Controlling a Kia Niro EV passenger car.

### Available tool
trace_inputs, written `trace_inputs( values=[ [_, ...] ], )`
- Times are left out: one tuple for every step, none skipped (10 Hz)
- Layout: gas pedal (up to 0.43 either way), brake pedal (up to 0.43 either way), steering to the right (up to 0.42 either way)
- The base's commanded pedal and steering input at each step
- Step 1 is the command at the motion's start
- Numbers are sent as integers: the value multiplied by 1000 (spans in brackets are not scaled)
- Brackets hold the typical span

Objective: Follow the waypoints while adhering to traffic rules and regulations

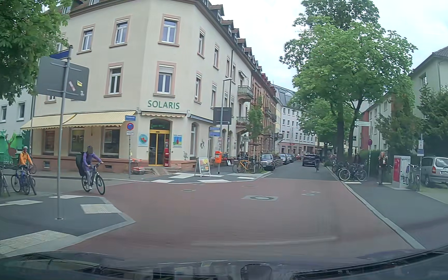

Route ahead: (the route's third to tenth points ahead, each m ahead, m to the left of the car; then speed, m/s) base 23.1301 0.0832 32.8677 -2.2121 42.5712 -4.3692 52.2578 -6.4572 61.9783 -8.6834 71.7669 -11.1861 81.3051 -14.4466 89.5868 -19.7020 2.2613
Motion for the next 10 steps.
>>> trace_inputs(
  values=[
    [47, 0, 572],
    [47, 0, 516],
    [47, 0, 474],
    [47, 0, 439],
    [47, 0, 401],
    [47, 0, 369],
    [47, 0, 323],
    [47, 0, 281],
    [47, 0, 249],
    [47, 0, 214]
  ],
)
